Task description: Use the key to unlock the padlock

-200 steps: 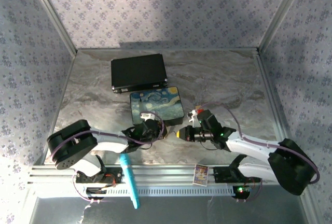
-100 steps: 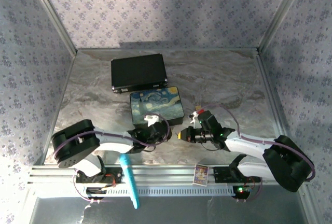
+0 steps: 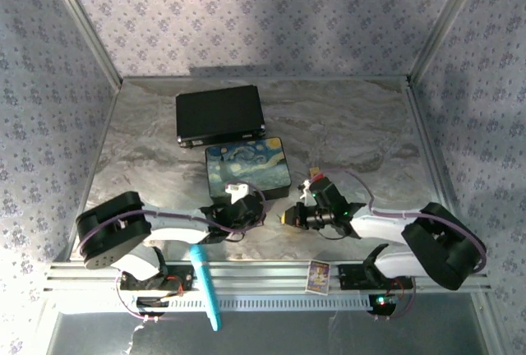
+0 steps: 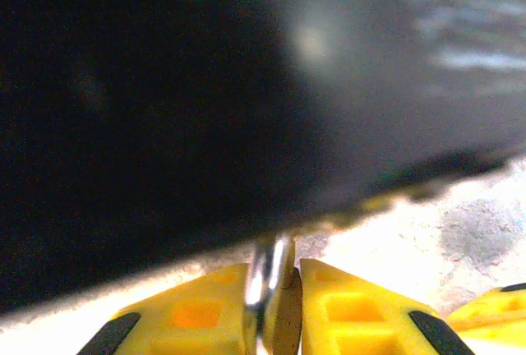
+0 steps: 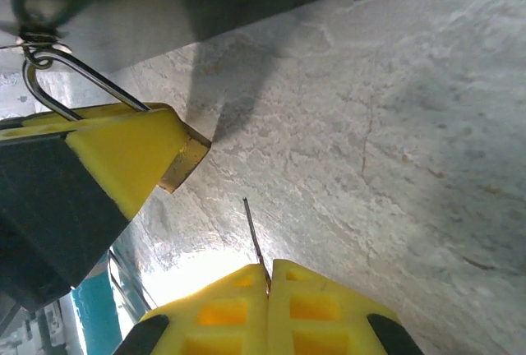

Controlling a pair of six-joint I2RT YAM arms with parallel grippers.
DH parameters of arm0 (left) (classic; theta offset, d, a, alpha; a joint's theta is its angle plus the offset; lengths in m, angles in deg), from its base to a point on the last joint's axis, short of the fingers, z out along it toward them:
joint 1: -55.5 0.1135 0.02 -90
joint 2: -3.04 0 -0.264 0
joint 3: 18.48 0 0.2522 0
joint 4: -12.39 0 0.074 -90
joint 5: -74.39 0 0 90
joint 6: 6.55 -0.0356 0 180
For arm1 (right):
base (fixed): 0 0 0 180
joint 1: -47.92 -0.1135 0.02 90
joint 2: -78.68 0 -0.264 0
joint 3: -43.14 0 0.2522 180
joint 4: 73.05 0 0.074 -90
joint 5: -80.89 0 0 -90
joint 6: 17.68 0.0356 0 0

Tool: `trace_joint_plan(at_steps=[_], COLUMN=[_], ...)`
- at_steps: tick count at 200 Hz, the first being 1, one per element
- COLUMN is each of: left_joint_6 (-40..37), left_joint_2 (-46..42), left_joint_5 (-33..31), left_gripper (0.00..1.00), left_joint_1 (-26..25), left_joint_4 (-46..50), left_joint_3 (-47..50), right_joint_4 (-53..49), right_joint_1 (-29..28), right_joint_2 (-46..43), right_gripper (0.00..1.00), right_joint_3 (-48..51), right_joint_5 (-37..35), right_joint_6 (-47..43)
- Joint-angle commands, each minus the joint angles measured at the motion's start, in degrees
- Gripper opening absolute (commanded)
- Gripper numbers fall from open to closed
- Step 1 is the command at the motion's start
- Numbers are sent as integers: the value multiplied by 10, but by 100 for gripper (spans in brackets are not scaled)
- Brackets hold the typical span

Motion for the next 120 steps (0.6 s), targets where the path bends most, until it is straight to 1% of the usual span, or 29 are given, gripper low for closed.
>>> trace_joint_plan(at_steps=[1,15,28,49,88,120], left_joint_6=[37,51,59,59,63,75], left_joint_2=[-11,-15,-21,-32,-52,-54], left_joint_5=[45,68,83,94,101,116], left_gripper=[15,13,12,12,11,9], left_joint_1=[21,32,37,40,45,54], left_joint_4=[-55,-93,-113,-118,-123,-153], left_joint_3=[34,51,60,61,68,80], right_joint_4=[78,129,155,173,224,240], right_joint_1=[-7,-5,-3,2,29,33], right_joint_2=[25,43,59,78,117,139], right_gripper=[0,0,0,0,0,0], right_joint_3=[2,8,9,6,7,-2], right_joint_5=[32,60,80,105,166,186], right_joint_6=[34,55,65,65,77,79])
